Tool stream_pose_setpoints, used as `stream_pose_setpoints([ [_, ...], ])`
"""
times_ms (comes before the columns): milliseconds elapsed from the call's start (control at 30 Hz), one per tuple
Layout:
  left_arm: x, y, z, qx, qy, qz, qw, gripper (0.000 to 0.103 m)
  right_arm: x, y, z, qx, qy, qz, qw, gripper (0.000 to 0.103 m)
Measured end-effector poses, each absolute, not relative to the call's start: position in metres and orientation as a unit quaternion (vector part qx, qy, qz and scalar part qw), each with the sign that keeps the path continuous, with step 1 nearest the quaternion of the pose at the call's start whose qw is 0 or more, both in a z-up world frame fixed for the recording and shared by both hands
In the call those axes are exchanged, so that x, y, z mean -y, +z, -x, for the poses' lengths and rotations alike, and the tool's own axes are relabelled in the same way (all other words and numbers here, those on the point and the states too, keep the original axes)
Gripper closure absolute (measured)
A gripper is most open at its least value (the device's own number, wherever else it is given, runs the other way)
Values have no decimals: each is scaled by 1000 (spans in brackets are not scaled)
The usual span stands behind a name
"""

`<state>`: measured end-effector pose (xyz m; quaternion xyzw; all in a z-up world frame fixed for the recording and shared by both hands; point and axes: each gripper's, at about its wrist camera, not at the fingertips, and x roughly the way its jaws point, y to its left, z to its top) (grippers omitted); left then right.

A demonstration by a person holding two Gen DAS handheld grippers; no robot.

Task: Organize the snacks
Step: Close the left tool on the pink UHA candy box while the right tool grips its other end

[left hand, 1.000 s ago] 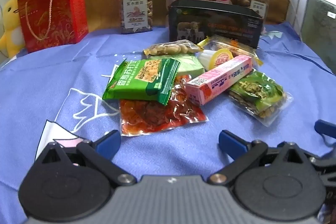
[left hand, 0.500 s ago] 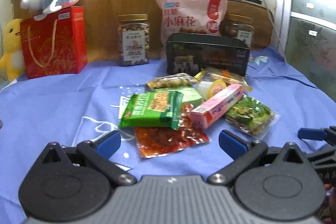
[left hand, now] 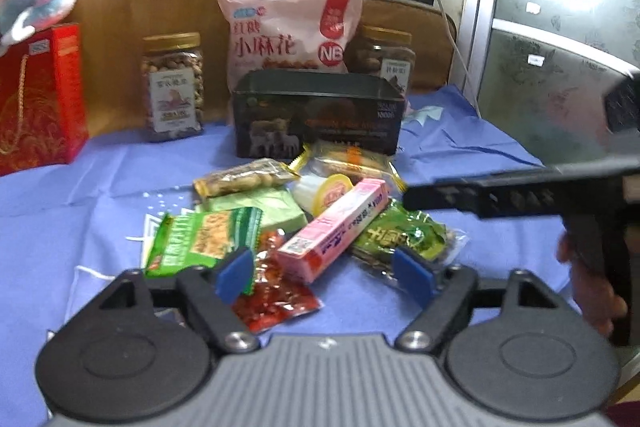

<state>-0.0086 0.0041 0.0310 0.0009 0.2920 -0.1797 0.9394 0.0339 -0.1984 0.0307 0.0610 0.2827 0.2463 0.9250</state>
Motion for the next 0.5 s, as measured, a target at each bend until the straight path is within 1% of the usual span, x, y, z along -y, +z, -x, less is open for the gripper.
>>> stream_pose_setpoints([
  [33, -2, 30, 6, -297, -182, -1, 938, 36, 196, 31, -39, -284, 248, -56, 925, 54],
  [67, 0, 28, 3, -302, -183, -2, 936, 38, 194, 29, -42, -285, 249, -52, 924, 54],
  [200, 2, 23, -9, -327, -185, 8, 927, 50, 191, 25, -59, -299, 261, -52, 917, 55],
  [233, 2, 22, -12, -333, -185, 10, 924, 52, 190, 23, -63, -301, 262, -52, 915, 55],
  [400, -1, 19, -21, -349, -181, 20, 919, 52, 189, 17, -78, -317, 275, -63, 905, 55],
  [500, -5, 20, -25, -350, -175, 32, 920, 56, 192, 15, -78, -320, 276, -74, 903, 55],
])
